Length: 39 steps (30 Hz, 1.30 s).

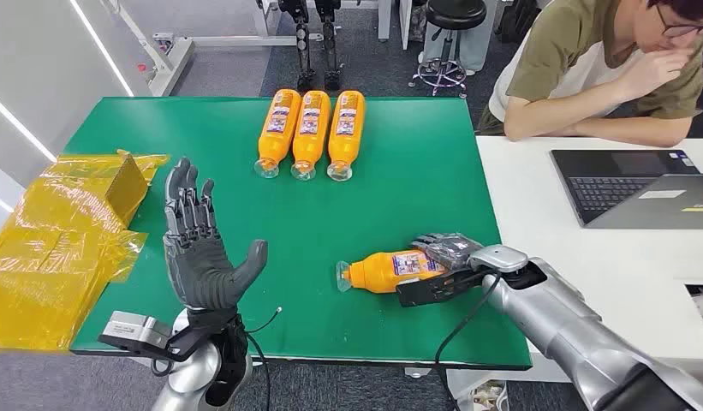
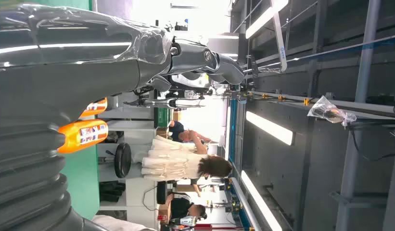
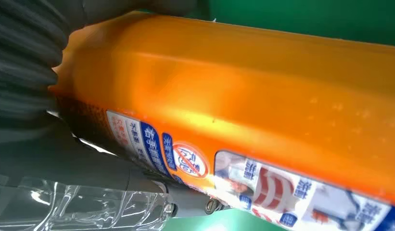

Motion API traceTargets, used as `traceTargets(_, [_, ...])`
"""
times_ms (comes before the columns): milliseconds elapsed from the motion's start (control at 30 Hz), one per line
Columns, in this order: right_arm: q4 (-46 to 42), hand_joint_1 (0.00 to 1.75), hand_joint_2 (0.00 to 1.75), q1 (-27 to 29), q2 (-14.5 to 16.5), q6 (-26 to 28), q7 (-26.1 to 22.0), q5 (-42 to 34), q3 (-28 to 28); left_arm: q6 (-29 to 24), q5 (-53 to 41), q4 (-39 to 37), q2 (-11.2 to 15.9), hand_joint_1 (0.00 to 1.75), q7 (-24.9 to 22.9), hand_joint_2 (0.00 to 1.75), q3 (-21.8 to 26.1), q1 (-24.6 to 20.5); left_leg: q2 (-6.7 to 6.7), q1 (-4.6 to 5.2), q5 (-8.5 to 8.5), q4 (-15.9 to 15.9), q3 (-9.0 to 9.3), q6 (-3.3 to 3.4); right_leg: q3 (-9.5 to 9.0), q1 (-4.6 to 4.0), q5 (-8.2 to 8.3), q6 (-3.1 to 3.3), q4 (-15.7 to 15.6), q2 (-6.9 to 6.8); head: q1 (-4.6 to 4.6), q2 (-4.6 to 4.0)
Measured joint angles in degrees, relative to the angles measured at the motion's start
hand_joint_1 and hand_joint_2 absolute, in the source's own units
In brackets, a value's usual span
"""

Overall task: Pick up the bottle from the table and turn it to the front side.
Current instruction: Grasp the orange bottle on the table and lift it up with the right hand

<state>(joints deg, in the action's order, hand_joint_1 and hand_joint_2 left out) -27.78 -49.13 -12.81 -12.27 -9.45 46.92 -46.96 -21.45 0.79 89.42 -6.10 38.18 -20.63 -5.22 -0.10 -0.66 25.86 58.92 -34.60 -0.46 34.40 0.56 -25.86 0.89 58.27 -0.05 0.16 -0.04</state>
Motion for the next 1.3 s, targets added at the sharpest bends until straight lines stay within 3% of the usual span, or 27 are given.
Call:
traceTargets(233, [0.2, 1.75, 1.75, 0.1, -0.5, 3.6, 1.3, 0.7, -0.6, -0.3, 0.1, 0.0, 0.0, 0.00, 0.0, 1.75, 0.0, 0.0, 0.03, 0.01, 0.00, 0.0, 0.08, 0.02, -0.11, 0.01, 0.04, -0.05, 0.0, 0.01, -0.01, 0.00])
traceTargets(400, [-0.6, 1.75, 1.75, 1.3, -0.5, 11.6, 2.8, 2.1, -0.6, -0.6, -0.1, 0.0, 0.1, 0.00, 0.0, 1.75, 0.0, 0.6, 0.01, 0.01, -0.05, 0.0, 0.05, 0.07, -0.11, 0.01, 0.09, -0.07, 0.0, 0.00, 0.00, 0.00])
traceTargets(533, [-3.9, 1.75, 1.75, 3.5, 0.4, 25.9, 2.5, 2.5, 0.7, -1.6, -0.3, 0.7, 0.2, 0.00, 0.9, 1.75, 0.3, 1.7, 0.02, -0.01, -0.05, 0.0, -0.02, 0.07, -0.05, -0.01, 0.10, -0.09, 0.0, 0.04, 0.01, 0.00])
traceTargets(633, [-9.2, 1.75, 1.75, 6.0, 2.4, 36.8, 0.3, -0.8, 4.9, -2.3, -0.4, 1.3, 0.3, 0.00, 1.2, 1.75, 0.4, 2.2, 0.10, -0.03, -0.04, 0.0, -0.04, 0.07, 0.06, -0.01, 0.08, -0.07, 0.0, 0.15, -0.01, 0.00])
traceTargets(833, [-20.9, 1.75, 1.75, 12.5, 7.2, 50.2, -10.0, -14.3, 14.8, -1.9, 0.3, 1.4, 0.2, 0.00, 0.5, 1.75, 0.4, 2.1, -0.12, -0.09, -0.03, 0.0, -0.08, 0.04, 0.07, -0.09, -0.05, 0.00, 0.0, -0.07, -0.02, 0.00])
traceTargets(1000, [-27.8, 1.75, 1.75, 18.9, 10.0, 52.1, -14.0, -20.0, 20.0, 3.1, 3.6, 1.3, 0.3, 0.00, -1.0, 1.75, -0.1, 1.8, -0.09, -0.06, -0.01, 0.0, -0.11, 0.04, 0.08, -0.08, -0.04, -0.01, 0.0, -0.04, 0.00, 0.01])
traceTargets(1300, [-34.4, 1.75, 1.75, 26.2, 13.4, 51.0, -11.6, -23.3, 21.9, 15.3, 5.8, 1.3, 0.3, 0.00, -4.1, 1.75, -2.8, 1.1, -0.08, -0.03, -0.01, 0.0, -0.12, 0.04, 0.09, -0.05, -0.03, -0.01, 0.0, -0.04, -0.01, 0.00])
